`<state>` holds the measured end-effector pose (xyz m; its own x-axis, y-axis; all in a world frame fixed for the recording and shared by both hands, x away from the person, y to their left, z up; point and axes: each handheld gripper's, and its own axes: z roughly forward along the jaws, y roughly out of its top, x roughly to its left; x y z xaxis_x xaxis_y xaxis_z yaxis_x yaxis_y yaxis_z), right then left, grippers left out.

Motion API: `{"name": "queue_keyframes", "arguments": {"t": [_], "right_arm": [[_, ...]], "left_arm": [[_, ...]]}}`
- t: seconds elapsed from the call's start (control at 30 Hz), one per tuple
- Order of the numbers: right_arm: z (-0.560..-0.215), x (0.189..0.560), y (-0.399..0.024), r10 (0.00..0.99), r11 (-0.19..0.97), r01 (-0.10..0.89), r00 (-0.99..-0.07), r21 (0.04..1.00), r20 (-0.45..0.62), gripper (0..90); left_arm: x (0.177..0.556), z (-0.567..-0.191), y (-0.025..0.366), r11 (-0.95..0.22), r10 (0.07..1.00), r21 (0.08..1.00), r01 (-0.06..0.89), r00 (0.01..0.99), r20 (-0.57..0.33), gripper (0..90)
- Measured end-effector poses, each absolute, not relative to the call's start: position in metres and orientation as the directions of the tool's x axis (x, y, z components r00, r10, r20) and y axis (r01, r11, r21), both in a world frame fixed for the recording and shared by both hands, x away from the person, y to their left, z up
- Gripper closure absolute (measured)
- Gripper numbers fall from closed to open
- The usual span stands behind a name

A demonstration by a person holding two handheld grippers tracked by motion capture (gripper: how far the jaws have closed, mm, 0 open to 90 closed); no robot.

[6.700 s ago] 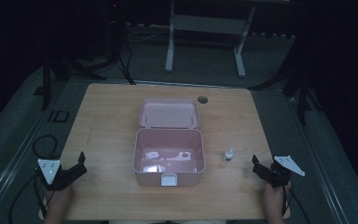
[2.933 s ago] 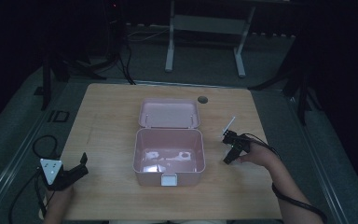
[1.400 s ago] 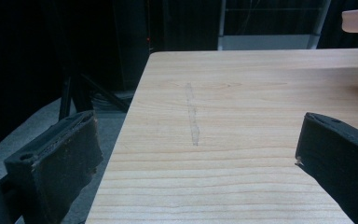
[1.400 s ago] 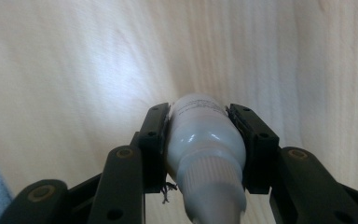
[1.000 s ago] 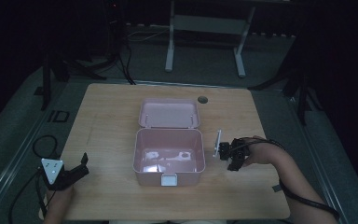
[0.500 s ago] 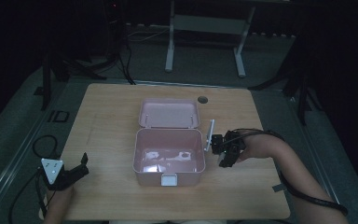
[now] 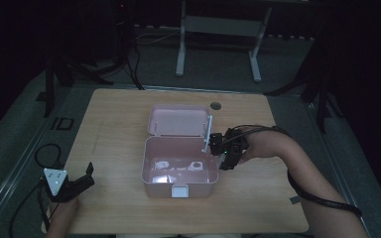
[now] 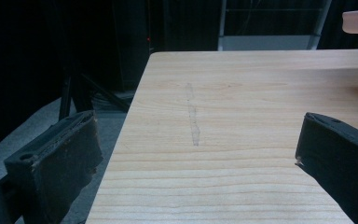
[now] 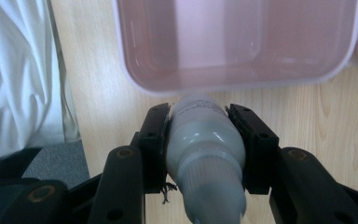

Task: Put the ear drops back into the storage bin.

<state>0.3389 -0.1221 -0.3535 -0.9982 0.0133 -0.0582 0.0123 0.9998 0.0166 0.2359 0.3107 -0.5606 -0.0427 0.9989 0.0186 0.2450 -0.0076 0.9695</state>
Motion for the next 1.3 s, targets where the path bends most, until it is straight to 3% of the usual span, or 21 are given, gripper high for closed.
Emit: {"name": "queue_keyframes", "arguments": {"t": [0.53, 1.3], "right_arm": [[-0.372, 0.343, -0.084, -0.042, 0.999, -0.043, -0.998, 0.021, -0.054, 59.5], [-0.446, 0.363, -0.059, -0.035, 0.999, -0.035, -0.998, -0.005, -0.055, 59.5]], "left_arm": [[0.236, -0.561, 0.311, -0.009, 0.999, 0.97, 0.245, -0.037, 0.019, 0.3], [0.236, -0.561, 0.311, -0.007, 0.999, 0.97, 0.244, -0.033, 0.016, 0.3]]}}
